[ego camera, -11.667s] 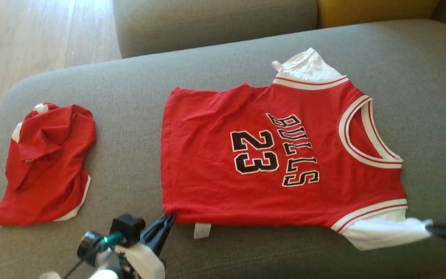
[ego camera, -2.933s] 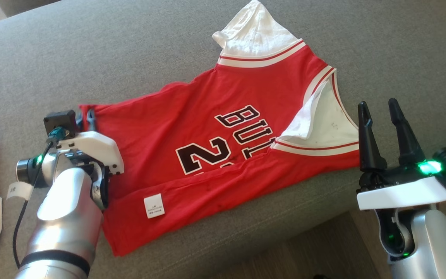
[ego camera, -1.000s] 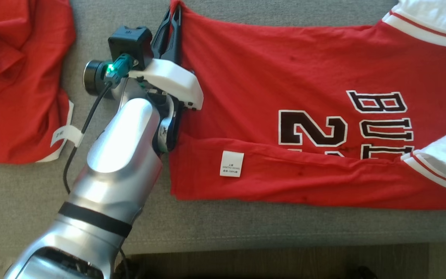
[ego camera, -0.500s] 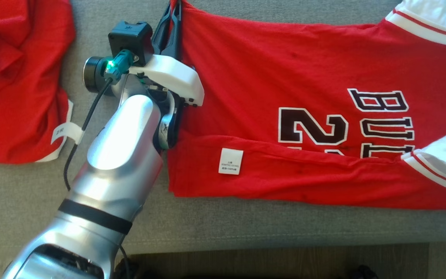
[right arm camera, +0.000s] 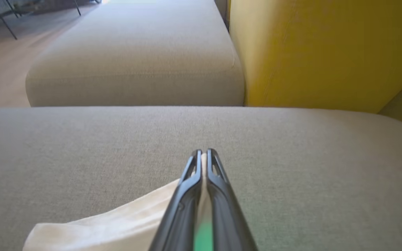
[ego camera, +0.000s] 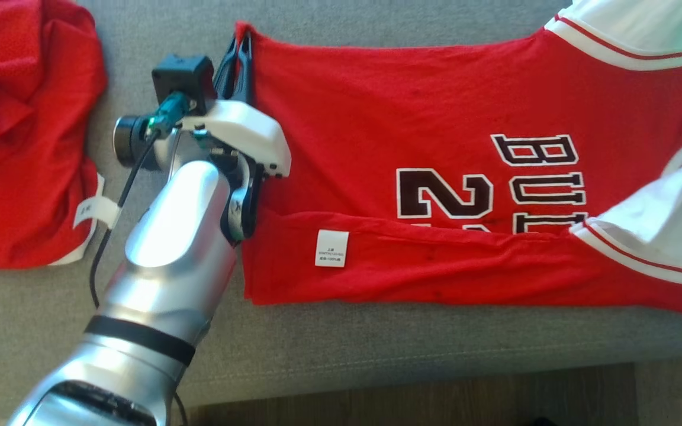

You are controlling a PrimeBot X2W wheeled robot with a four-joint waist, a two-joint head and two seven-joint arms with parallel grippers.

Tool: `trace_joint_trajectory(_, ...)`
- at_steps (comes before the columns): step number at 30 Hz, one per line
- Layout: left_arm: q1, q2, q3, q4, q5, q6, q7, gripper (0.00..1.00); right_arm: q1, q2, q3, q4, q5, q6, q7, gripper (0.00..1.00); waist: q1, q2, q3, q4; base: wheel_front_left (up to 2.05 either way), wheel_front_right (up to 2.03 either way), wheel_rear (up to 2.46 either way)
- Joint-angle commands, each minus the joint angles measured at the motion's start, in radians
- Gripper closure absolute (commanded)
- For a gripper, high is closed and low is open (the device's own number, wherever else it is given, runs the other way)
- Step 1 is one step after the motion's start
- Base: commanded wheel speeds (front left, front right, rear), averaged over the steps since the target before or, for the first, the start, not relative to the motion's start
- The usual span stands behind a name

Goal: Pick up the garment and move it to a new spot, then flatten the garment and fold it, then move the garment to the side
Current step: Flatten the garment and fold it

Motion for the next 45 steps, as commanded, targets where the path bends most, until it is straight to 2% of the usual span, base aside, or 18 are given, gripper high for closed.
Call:
trace_joint_trajectory(1, -0.002, 0.028, 0.038, -0.019, 0.006, 0.0, -0.005, 1.0, 0.013, -0.001, 0.002, -0.021, 0.007, 0.0, -0.017, 1.0, -0.0001, 0.0, -0.026, -0.016, 0.0, 0.0, 0.0)
trace_joint_trajectory(10, 0.041, 0.028, 0.082, 0.007, 0.031, -0.012, -0.005, 1.0, 0.089, -0.006, 0.061, -0.084, -0.042, 0.0, -0.063, 1.0, -0.0001, 0.0, -0.119, -0.066, 0.0, 0.0, 0.0)
trace_joint_trajectory(25, 0.16, 0.047, 0.153, 0.011, 0.076, -0.047, -0.005, 1.0, 0.348, -0.021, -0.028, -0.275, -0.023, 0.0, -0.065, 1.0, -0.0001, 0.0, -0.272, -0.111, 0.0, 0.0, 0.0)
trace_joint_trajectory(30, 0.208, 0.051, 0.17, -0.01, 0.085, -0.058, -0.005, 1.0, 0.445, -0.021, -0.012, -0.314, -0.011, 0.0, -0.064, 1.0, -0.0001, 0.0, -0.321, -0.114, 0.0, 0.0, 0.0)
trace_joint_trajectory(41, 0.304, 0.076, 0.146, -0.016, 0.094, -0.106, -0.005, 1.0, 0.581, -0.066, 0.004, -0.4, 0.039, 0.0, 0.023, 1.0, -0.0001, 0.0, -0.38, -0.108, 0.0, 0.0, 0.0)
trace_joint_trajectory(45, 0.343, 0.087, 0.131, -0.021, 0.087, -0.125, 0.012, 1.0, 0.64, -0.09, 0.013, -0.444, 0.069, 0.0, 0.097, 1.0, -0.0001, 0.0, -0.395, -0.104, 0.0, 0.0, 0.0)
